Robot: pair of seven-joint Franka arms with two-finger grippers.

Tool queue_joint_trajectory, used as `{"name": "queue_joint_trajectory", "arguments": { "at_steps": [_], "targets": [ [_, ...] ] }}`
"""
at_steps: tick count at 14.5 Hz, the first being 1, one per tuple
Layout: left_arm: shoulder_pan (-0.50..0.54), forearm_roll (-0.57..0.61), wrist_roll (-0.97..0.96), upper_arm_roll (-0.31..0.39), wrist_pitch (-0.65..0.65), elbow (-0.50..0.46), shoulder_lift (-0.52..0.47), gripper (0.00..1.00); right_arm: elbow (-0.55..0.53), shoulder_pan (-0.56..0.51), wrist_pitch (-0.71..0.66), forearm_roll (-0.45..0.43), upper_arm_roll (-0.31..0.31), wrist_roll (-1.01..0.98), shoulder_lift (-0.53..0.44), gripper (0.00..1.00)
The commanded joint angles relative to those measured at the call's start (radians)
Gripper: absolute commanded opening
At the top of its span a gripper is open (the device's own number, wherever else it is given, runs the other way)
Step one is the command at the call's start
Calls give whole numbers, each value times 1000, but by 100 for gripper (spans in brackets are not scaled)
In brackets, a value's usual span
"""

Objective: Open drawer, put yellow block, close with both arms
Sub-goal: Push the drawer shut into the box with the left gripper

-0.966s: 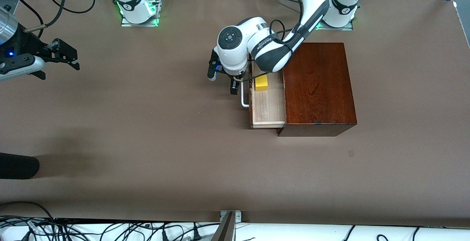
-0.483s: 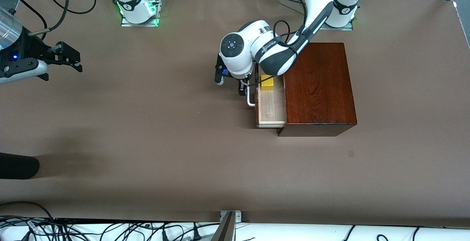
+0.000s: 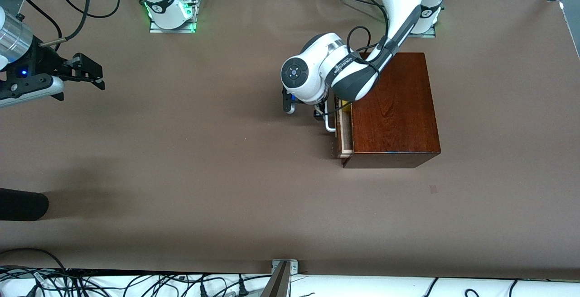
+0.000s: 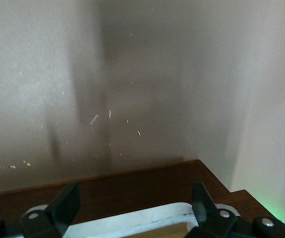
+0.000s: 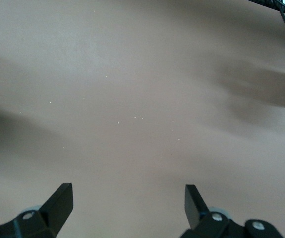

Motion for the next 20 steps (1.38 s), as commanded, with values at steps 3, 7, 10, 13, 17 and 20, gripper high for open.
{"name": "queue_joint_trajectory", "arguments": {
  "at_steps": [3, 7, 10, 13, 17, 20],
  "targets": [
    [3, 26, 1, 36, -88, -5, -20, 100, 9, 0, -57, 7, -1, 9, -10, 100],
    [1, 52, -68, 37, -112, -5, -34, 100, 8, -2, -59, 2, -4, 0, -9, 100],
    [-7, 52, -104, 34, -112, -2, -40, 100, 8, -2, -61, 2, -4, 0, -10, 100],
    [-5, 34, -171, 26, -103, 8, -92, 100, 6, -2, -62, 2, -4, 0, -10, 100],
    [6, -47, -387, 26, -105, 72, -161, 100, 8, -2, -61, 2, -3, 0, -10, 100],
    [93, -84, -452, 31, -117, 106, -235, 100, 8, 0, -62, 2, -1, 0, -12, 100]
  ]
}}
